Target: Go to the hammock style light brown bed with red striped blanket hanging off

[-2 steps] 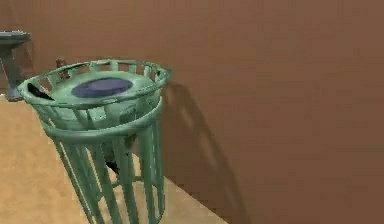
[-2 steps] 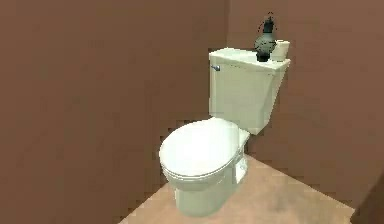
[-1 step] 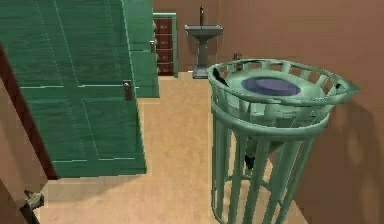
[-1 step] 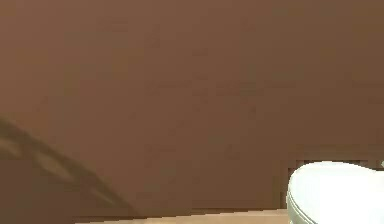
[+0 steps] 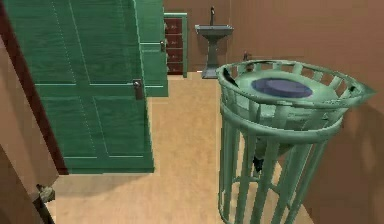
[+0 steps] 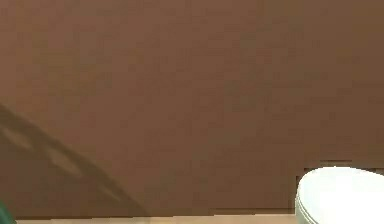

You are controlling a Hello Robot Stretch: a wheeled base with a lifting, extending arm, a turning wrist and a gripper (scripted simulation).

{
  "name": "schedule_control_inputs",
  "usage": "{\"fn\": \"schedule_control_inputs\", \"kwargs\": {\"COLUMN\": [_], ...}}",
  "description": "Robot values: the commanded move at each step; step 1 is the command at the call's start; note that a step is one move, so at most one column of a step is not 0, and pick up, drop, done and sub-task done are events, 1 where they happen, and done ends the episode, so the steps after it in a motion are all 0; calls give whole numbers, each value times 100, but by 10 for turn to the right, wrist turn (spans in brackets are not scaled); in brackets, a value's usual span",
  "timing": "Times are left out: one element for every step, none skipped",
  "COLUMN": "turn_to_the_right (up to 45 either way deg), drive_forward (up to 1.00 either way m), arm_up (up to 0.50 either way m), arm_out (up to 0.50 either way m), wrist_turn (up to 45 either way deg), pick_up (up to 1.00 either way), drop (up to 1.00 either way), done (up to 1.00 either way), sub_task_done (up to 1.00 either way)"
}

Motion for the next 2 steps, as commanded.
{"fn": "schedule_control_inputs", "kwargs": {"turn_to_the_right": [-120, 0], "drive_forward": [0, 75], "arm_up": [0, 0], "arm_out": [0, 0], "wrist_turn": [0, 0], "pick_up": [0, 0], "drop": [0, 0], "done": [0, 0], "sub_task_done": [0, 0]}}
